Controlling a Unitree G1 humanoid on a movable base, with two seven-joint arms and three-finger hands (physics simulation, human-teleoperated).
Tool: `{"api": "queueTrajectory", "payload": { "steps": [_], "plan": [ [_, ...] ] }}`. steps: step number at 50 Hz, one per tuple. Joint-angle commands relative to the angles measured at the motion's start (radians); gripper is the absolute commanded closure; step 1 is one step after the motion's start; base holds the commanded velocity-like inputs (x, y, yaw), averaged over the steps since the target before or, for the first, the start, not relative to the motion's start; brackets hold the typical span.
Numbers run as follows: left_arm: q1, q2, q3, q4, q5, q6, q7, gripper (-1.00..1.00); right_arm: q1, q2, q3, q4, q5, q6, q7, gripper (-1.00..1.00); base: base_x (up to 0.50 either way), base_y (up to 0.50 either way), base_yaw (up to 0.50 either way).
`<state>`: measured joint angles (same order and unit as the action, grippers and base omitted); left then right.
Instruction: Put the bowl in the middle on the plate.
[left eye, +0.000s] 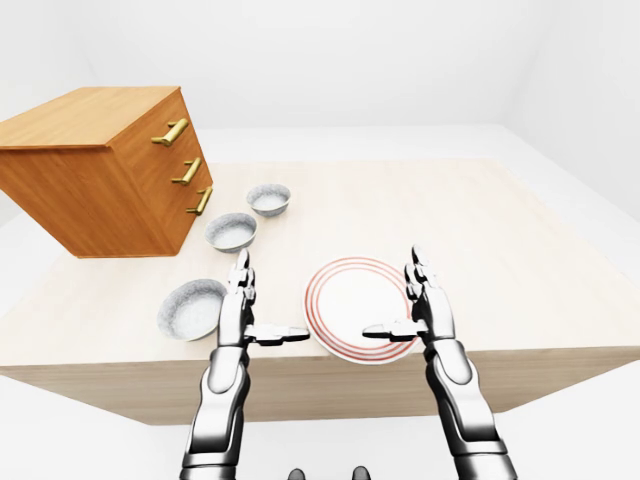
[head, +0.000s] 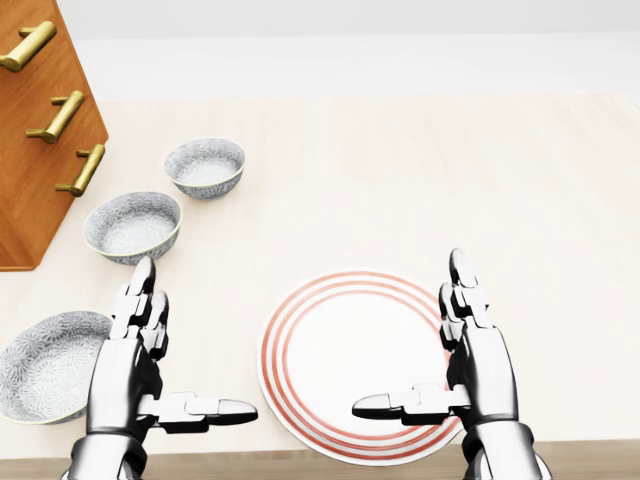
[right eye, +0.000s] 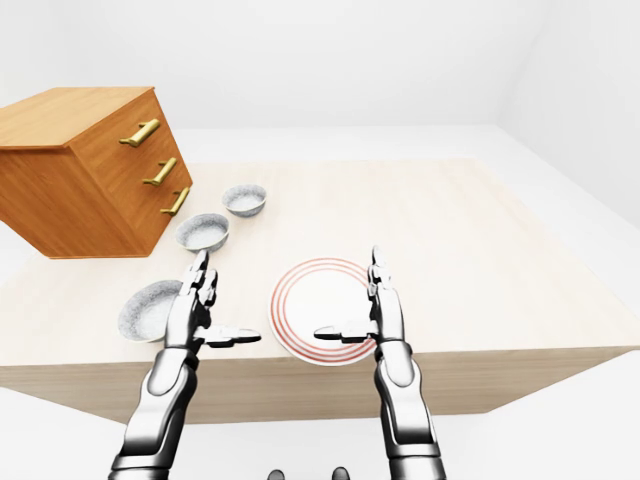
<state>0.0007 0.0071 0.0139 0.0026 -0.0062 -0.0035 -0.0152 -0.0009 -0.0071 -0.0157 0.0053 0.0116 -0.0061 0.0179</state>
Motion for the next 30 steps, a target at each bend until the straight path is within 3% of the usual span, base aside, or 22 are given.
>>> {"api": "queueTrajectory", "payload": {
  "steps": [1, 6, 9, 17, 18, 19, 21, 22, 24, 30],
  "plan": [
    [0.001, 0.011, 0.021, 0.012, -0.009, -0.013, -0.025, -1.0, -0.003, -0.013, -0.021, 0.021, 0.011, -0.016, 0.027, -1.0, 0.0, 0.0, 0.0],
    [0.001, 0.011, 0.021, 0.02, -0.008, -0.022, -0.027, -1.0, 0.002, -0.011, -0.02, -0.003, 0.015, 0.004, 0.03, -1.0, 0.0, 0.0, 0.0],
    [0.001, 0.011, 0.021, 0.026, -0.008, -0.027, -0.028, -1.0, -0.007, -0.013, -0.023, 0.027, 0.014, -0.016, 0.032, -1.0, 0.0, 0.0, 0.0],
    [0.015, 0.013, 0.024, 0.009, -0.006, -0.022, -0.027, -1.0, 0.009, -0.014, -0.027, -0.023, 0.011, 0.016, 0.023, -1.0, 0.0, 0.0, 0.0],
    [0.026, 0.013, 0.022, -0.027, -0.015, 0.015, -0.037, -1.0, 0.017, -0.018, -0.03, -0.055, 0.017, 0.045, 0.03, -1.0, 0.0, 0.0, 0.0],
    [0.047, 0.032, -0.006, -0.106, 0.048, 0.061, -0.047, -1.0, 0.036, -0.047, -0.005, -0.126, -0.049, 0.07, 0.057, -1.0, 0.0, 0.0, 0.0],
    [0.049, 0.028, -0.002, -0.112, 0.058, 0.065, -0.054, -1.0, 0.037, -0.041, -0.01, -0.131, -0.061, 0.072, 0.067, -1.0, 0.0, 0.0, 0.0],
    [0.069, 0.038, -0.012, -0.224, 0.086, 0.091, -0.076, -1.0, 0.043, -0.056, -0.031, -0.184, -0.074, 0.093, 0.081, -1.0, 0.0, 0.0, 0.0],
    [0.084, 0.046, -0.02, -0.303, 0.143, 0.091, -0.098, -1.0, 0.057, -0.09, -0.049, -0.207, -0.156, 0.093, 0.113, -1.0, 0.0, 0.0, 0.0],
    [0.084, 0.033, -0.007, -0.325, 0.171, 0.091, -0.141, -1.0, 0.081, -0.12, -0.159, -0.319, -0.22, 0.093, 0.243, -1.0, 0.0, 0.0, 0.0]
  ]
}}
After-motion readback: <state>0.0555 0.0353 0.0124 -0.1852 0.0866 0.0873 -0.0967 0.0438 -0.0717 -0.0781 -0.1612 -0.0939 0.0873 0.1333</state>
